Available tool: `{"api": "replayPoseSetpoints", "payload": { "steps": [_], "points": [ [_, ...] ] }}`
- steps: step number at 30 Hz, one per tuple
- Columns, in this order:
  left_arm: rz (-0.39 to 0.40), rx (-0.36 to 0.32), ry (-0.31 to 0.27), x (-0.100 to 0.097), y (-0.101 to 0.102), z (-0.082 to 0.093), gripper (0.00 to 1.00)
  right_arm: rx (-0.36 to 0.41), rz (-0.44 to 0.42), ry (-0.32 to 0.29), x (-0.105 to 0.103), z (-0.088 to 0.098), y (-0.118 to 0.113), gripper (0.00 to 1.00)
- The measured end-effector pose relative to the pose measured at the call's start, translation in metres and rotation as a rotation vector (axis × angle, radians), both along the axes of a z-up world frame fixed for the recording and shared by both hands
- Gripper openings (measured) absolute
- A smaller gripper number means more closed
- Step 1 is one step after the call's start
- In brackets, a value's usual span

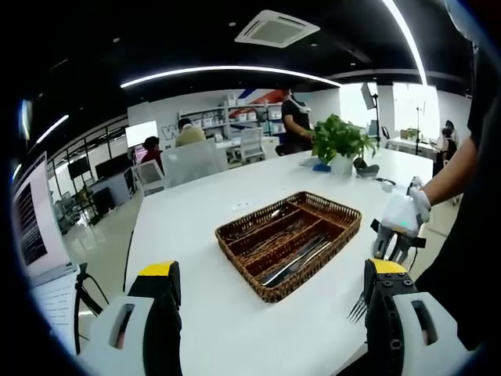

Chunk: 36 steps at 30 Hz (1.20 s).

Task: Arrange the knives, forks, and spoons in their matching storage slots by inserting each utensil handle-first until every utensil is classified and aligned in the correct compartment

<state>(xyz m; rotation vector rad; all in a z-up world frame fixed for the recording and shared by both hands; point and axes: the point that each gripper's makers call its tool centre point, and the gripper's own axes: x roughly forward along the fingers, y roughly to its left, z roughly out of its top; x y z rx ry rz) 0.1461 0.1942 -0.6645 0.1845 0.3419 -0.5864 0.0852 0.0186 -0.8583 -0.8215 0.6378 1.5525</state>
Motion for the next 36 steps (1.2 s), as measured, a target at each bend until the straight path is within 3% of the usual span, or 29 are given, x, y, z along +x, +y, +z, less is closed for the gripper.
{"api": "replayPoseSetpoints", "payload": {
  "steps": [12, 19, 36],
  "points": [
    [-0.009, -0.006, 0.002, 0.003, -0.006, -0.002, 0.99, 0.025, -0.054, -0.034, 0.021, 0.019, -0.006, 0.0],
    [-0.009, -0.005, 0.002, 0.007, -0.007, -0.002, 0.99, 0.096, -0.113, -0.053, 0.037, 0.043, -0.004, 0.0],
    [-0.016, -0.004, -0.004, 0.016, -0.008, 0.002, 0.99, 0.226, -0.232, -0.056, 0.06, 0.072, 0.001, 0.0]
  ]
}}
